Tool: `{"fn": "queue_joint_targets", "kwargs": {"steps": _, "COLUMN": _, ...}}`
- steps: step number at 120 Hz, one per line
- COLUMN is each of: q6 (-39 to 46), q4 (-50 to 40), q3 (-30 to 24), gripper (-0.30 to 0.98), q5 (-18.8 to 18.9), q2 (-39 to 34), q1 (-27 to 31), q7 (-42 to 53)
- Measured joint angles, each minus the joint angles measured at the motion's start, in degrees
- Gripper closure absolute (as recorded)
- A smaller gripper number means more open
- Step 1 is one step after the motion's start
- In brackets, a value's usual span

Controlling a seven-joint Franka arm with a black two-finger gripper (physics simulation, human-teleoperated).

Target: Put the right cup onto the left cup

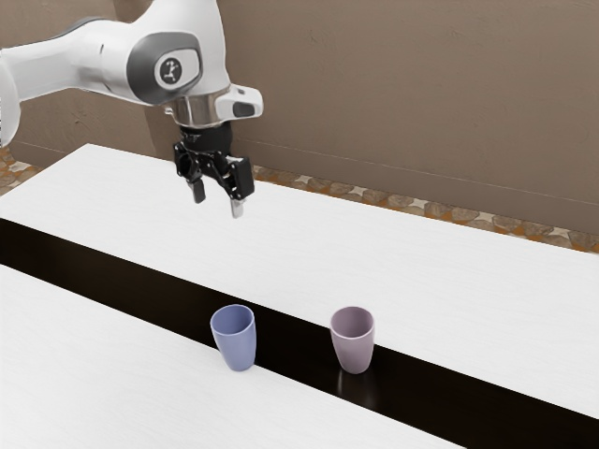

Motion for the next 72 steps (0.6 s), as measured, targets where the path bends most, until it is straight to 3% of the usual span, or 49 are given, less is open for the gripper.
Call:
{"fn": "queue_joint_targets", "kwargs": {"steps": 29, "q6": 6.2, "q4": -4.82, "q3": -0.02, "gripper": 0.03, "q5": -0.26, "q2": 1.67, "q1": -0.79, "q7": 1.71}}
{"fn": "queue_joint_targets", "kwargs": {"steps": 72, "q6": 9.77, "q4": -4.58, "q3": 0.06, "gripper": 0.03, "q5": -0.61, "q2": 4.74, "q1": -6.96, "q7": 2.94}}
